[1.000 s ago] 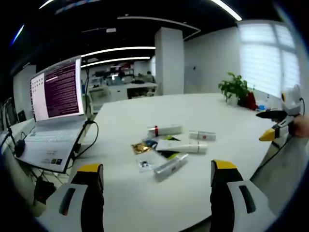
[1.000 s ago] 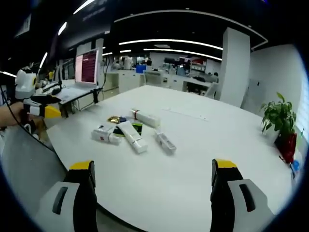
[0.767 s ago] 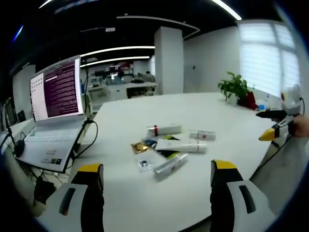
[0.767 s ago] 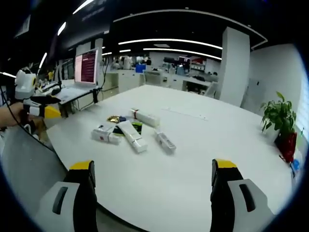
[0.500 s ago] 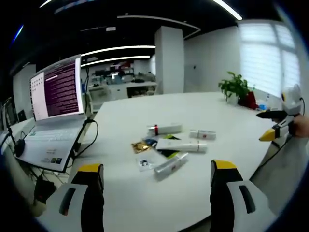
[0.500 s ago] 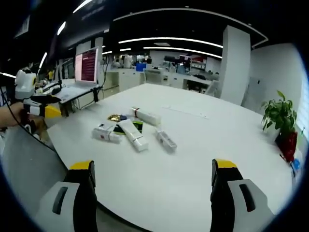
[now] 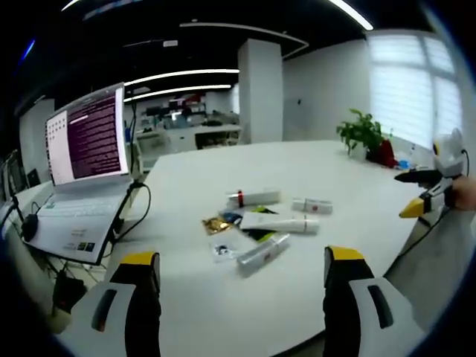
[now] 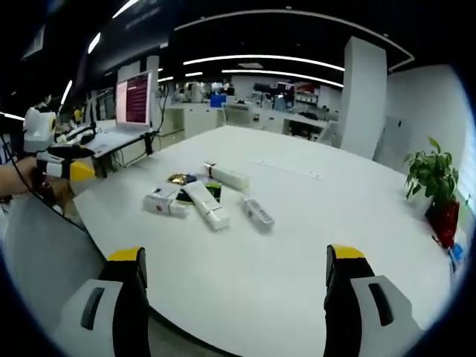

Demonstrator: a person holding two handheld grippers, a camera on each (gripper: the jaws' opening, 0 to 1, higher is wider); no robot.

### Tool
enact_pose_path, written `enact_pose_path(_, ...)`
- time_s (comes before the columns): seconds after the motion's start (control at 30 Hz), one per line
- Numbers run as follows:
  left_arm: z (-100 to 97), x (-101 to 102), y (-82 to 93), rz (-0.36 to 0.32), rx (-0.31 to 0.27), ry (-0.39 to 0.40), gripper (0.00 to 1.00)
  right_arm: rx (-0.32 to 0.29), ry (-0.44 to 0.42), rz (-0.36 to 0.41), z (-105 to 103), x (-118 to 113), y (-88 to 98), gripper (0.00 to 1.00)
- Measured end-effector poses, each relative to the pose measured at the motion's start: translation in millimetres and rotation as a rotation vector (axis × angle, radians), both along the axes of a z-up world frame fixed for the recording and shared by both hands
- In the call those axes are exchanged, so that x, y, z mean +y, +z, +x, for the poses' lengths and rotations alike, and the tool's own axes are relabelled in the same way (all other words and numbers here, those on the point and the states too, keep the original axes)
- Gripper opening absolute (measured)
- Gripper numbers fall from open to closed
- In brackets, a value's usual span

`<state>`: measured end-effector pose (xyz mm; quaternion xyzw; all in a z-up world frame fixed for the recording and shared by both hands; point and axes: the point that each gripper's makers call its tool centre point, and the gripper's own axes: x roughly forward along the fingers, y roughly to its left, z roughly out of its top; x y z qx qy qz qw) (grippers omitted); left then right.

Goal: Arrange the skincare products in the storage area until every visible bottle or jar stands upright without overlapping.

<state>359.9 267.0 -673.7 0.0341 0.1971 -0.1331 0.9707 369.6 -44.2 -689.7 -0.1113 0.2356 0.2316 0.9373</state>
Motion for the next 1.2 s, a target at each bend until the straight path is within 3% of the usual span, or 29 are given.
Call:
enact_pose_path(0.8, -1.1, -11, 0.5, 0.028, 0.012, -0.044, 0.84, 0.013, -0.007, -0.008, 0, -1, -2.2, 0.99)
enact_pose_path(1.2, 4.6, 1, -10.6, 0.033, 0.025, -0.053, 0.83, 0.035, 0.024, -0.015, -1, 7, -5.6, 0.99)
